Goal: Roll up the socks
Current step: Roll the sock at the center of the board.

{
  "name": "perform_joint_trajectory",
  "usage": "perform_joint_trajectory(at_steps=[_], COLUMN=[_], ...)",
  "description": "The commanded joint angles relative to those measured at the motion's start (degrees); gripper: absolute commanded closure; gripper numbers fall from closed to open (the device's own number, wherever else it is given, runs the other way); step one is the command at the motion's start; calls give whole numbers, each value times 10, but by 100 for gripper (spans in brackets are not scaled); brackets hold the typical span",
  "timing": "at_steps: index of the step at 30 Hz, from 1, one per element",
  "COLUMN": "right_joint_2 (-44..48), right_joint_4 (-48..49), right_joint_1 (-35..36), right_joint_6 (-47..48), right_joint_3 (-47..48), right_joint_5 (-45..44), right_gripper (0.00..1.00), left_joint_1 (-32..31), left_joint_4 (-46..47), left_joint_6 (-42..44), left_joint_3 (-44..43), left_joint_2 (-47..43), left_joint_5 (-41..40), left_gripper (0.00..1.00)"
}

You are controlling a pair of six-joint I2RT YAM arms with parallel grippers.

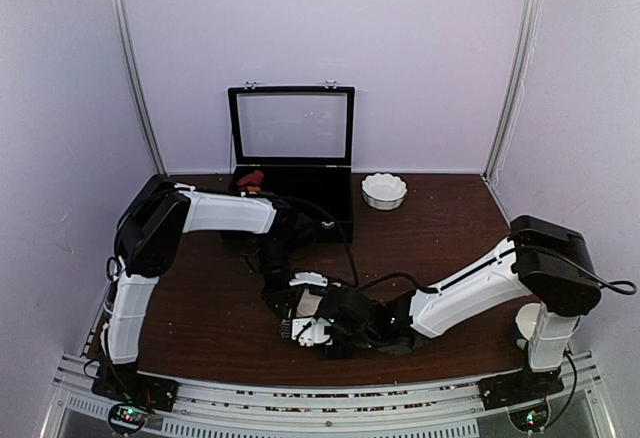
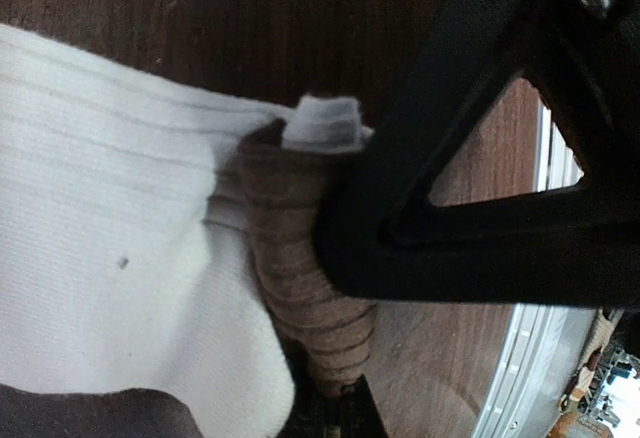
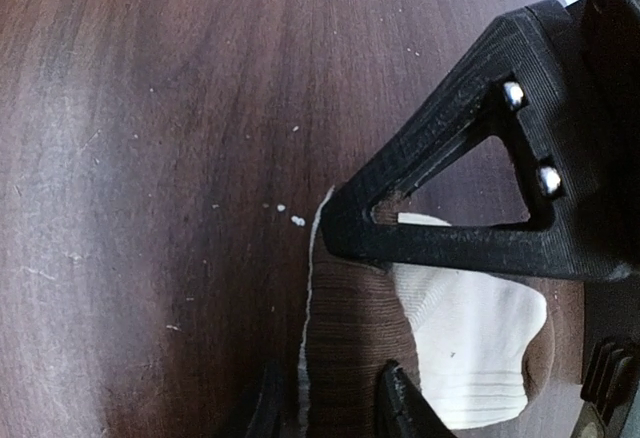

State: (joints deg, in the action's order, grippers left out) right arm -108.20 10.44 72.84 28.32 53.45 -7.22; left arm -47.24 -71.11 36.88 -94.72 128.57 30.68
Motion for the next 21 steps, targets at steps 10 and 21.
perform_joint_trajectory(at_steps=[10,21], right_joint_2=[-24,-57], right_joint_4=[-33,-74], right_joint_1=[-8,-25], right_joint_6=[10,-51], right_joint_3=[22,12], right_joint_5=[-2,56], right_gripper=[68,84], left_joint_1=[-1,26], left_joint_4=[-23,-23], left_joint_6=[34,24], left_joint_3=[-9,-20], left_joint_2=[29,-3], left_joint_5=[5,24], left_gripper=[100,87])
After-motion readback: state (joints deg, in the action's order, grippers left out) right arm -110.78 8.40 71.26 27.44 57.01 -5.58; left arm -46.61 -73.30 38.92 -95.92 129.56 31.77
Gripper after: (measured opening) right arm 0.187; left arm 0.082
